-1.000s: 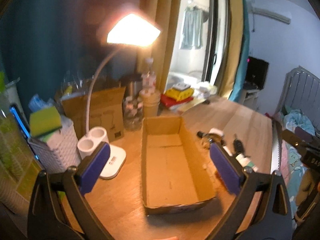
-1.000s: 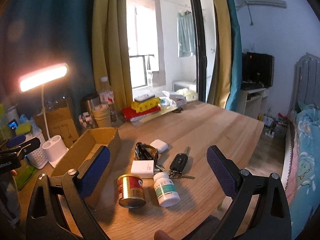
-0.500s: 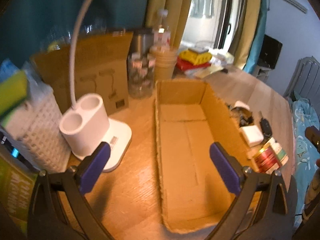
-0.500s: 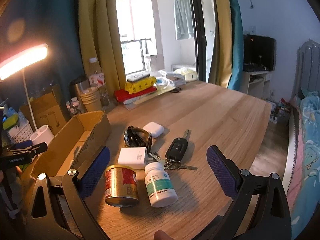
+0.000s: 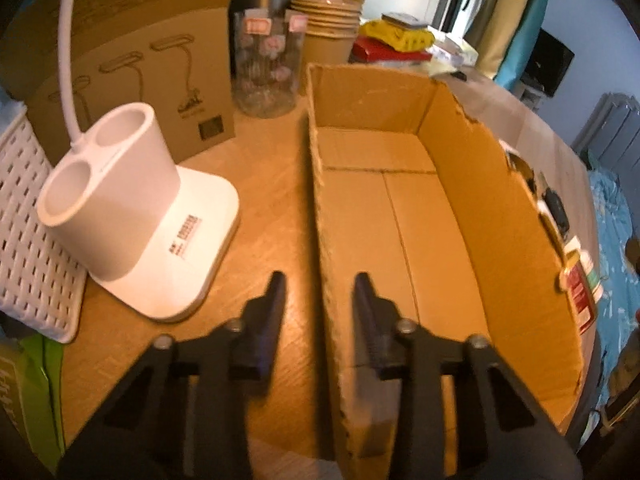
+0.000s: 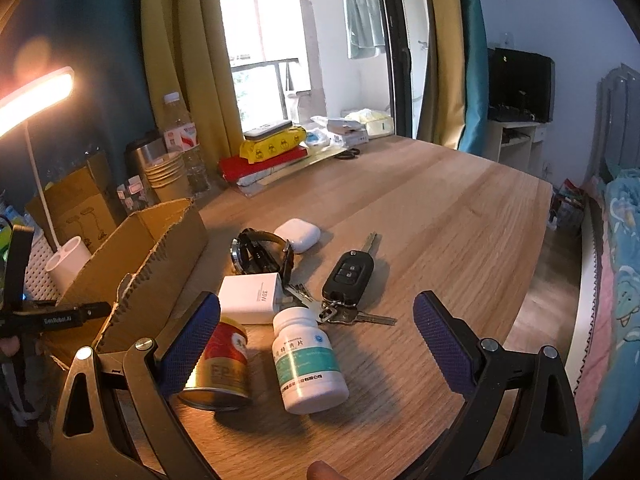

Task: Organize rigid objects
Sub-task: 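Grip the cardboard box wall with the left tool while the right tool approaches the red can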

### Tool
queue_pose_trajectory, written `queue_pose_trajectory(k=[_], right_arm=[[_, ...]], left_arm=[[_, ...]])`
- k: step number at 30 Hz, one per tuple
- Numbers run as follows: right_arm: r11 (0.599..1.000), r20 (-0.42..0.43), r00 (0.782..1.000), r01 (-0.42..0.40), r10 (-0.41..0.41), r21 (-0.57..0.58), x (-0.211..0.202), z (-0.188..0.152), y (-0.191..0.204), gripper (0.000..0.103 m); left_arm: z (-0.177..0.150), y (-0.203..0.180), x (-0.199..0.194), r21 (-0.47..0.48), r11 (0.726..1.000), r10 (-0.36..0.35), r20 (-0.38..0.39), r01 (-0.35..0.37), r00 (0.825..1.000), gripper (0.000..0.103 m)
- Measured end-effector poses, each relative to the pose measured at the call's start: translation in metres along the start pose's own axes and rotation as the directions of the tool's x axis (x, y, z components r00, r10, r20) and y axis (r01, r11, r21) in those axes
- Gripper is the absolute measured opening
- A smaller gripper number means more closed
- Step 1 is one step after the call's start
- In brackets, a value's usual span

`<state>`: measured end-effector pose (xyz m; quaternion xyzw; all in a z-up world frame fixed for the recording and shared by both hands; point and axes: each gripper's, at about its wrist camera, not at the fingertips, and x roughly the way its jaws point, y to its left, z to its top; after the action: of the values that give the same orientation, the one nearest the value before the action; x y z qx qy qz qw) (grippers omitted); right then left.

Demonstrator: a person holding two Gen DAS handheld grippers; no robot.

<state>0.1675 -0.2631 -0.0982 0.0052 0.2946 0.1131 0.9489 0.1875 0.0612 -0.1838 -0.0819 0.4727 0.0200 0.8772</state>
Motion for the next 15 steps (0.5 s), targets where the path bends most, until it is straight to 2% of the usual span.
queue_pose_trajectory(k=[4, 10, 15], right_arm=[[1.0, -0.002, 1.0, -0.007, 0.007, -0.012, 0.0, -0.004, 0.002, 0.099], [0.999, 0.0, 1.0, -0.019, 0.019, -0.028, -0.005, -0.007, 0.009, 0.099], [0.999, 0.001, 0.999, -0.034, 0.034, -0.042, -0.01, -0.011, 0.014, 0.099]], left_arm=[[-0.011, -0.011, -0.004, 0.041, 0.999, 0.014, 0.006, -0.014, 1.0, 0.009], [-0.029, -0.024, -0.016, 0.087, 0.996, -0.011, 0.002, 0.011, 1.0, 0.008], [-0.045, -0.029, -0.029, 0.073, 0.997, -0.036, -0.014, 0.037, 0.999, 0.008]])
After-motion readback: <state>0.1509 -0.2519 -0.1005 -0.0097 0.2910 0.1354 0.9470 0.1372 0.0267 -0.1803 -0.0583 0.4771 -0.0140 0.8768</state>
